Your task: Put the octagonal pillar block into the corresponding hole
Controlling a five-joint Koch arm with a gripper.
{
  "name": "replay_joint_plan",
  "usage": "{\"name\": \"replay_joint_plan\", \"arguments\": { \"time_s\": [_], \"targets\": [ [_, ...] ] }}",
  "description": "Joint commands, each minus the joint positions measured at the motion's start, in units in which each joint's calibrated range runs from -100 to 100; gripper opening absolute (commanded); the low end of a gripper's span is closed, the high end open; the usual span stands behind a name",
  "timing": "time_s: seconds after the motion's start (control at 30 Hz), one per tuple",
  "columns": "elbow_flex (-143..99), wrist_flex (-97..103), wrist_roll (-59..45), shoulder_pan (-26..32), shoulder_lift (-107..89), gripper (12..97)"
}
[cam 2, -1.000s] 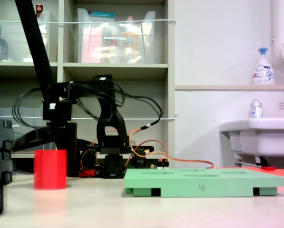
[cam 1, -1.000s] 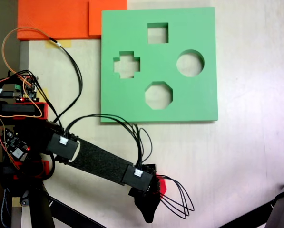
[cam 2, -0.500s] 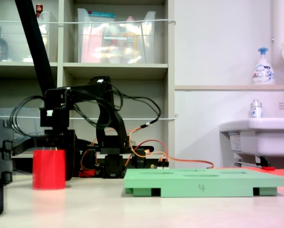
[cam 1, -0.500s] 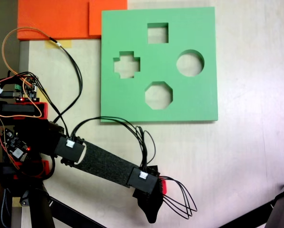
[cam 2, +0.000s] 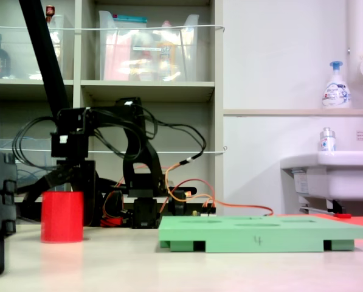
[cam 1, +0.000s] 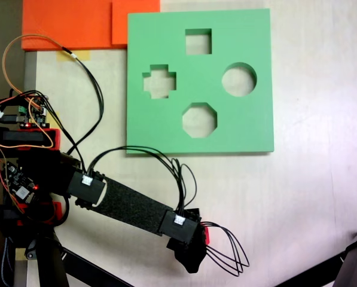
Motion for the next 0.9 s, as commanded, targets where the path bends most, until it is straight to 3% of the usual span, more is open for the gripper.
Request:
{"name": "replay_joint_plan", "arguments": {
  "time_s": [0.0,0.17,0.87],
  "targets": [
    [-0.11,-4.46,-0.29,-0.05,-3.82,41.6],
    [-0.61,-9.28,-0.05,-0.15,-5.08,34.7],
    [-4.00,-13.80,2.83,0.15,-27.98,32.2]
  ]
}}
